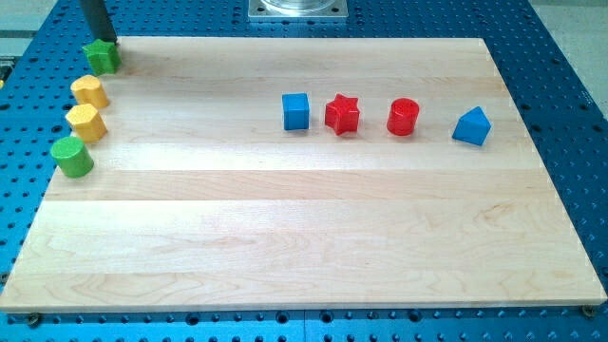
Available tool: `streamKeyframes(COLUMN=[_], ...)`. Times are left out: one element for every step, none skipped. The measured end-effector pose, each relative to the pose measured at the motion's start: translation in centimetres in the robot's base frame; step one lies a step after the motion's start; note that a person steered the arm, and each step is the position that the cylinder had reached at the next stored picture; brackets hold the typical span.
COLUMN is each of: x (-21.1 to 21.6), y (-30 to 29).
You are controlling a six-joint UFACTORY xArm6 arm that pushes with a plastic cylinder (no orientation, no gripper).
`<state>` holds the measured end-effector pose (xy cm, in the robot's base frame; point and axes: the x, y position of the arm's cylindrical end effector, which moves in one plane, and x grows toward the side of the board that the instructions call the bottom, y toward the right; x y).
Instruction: Group up green and the yellow blocks at the center left corner
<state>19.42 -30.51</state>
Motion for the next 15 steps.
streamKeyframes(x=[0.0, 1.1, 1.3, 1.3, 4.5, 9.2, 11.6, 14.0, 15.5, 15.4, 12.2, 11.9, 13.4, 19.7, 20.9], y=[0.0, 0.0, 0.0, 0.0, 0.0, 1.1, 2.1, 3.0, 3.5, 3.5, 3.0, 0.2, 0.1, 0.1, 0.5])
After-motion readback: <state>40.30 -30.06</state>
